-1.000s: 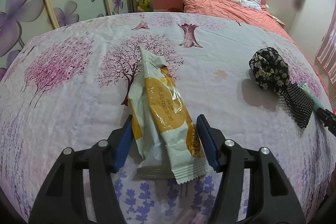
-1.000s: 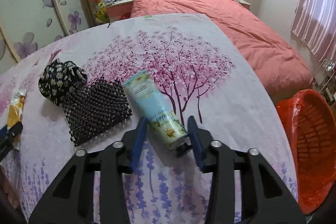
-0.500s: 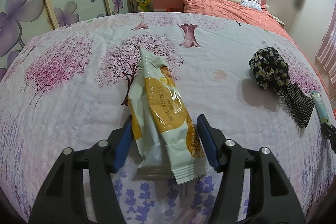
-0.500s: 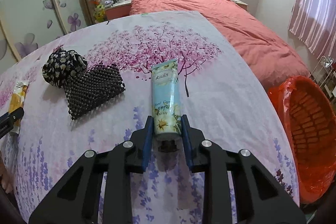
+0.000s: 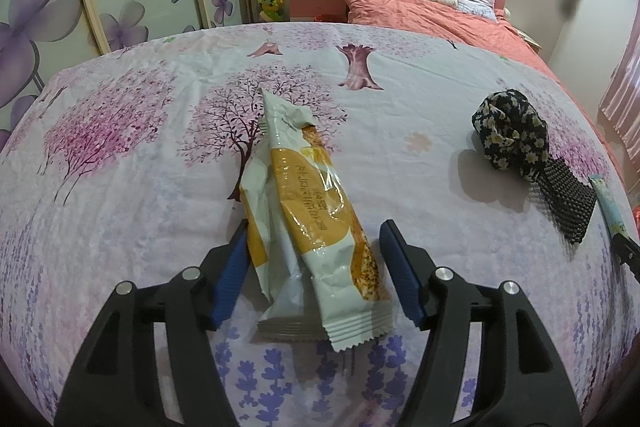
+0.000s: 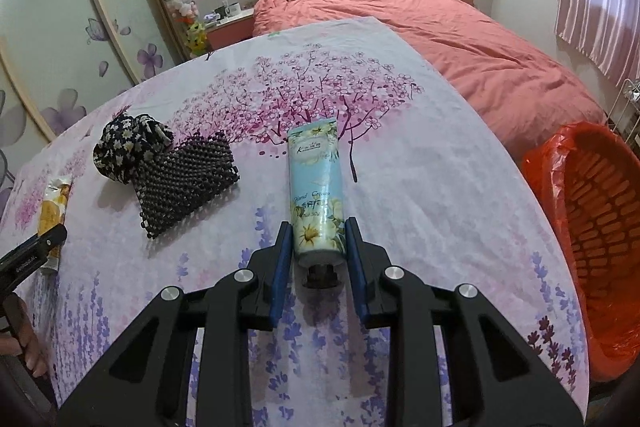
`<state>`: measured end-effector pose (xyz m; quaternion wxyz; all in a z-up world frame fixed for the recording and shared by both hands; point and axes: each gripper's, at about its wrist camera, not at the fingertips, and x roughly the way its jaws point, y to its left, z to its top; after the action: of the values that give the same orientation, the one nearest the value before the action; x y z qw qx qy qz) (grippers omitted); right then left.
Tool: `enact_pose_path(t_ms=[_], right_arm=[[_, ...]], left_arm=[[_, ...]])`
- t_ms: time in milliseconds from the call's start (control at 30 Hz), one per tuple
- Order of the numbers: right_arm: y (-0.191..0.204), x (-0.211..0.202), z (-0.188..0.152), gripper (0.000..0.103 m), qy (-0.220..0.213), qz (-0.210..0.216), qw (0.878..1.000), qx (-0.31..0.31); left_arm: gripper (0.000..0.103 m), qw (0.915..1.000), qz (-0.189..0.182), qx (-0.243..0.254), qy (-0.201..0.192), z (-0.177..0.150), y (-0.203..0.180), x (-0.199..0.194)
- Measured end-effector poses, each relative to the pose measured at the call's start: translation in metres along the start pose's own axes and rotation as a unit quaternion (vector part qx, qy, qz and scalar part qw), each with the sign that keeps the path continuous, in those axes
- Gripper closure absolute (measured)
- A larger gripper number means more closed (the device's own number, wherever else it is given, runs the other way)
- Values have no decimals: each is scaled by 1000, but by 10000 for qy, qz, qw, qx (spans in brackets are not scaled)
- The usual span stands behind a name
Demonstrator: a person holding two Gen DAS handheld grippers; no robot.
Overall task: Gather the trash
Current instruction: 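Hold the snack wrapper in the left tool and the tube in the right tool, then carry wrapper and tube over the orange basket and open both tools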
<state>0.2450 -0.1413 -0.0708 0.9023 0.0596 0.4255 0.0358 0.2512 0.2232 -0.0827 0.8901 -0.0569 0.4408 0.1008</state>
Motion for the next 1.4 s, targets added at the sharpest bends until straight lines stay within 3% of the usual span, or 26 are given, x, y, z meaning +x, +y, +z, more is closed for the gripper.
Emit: enact_pose_path(t_ms=[767, 967, 1233, 1400], right_arm=[[-3, 0, -1, 75, -12, 164, 9998, 122], [15, 4, 2, 70, 35, -379, 9985, -404], [5, 1, 1, 76, 21, -216, 9992, -349], [5, -6, -5, 76, -22, -90, 9996, -270]], left_arm=[[37, 10000, -14, -5, 5, 0, 0, -1], [38, 9999, -157, -60, -43, 0, 3, -1], [65, 9995, -306, -10, -108, -1, 3, -4], [69, 9990, -390, 143, -174, -3, -2, -9]])
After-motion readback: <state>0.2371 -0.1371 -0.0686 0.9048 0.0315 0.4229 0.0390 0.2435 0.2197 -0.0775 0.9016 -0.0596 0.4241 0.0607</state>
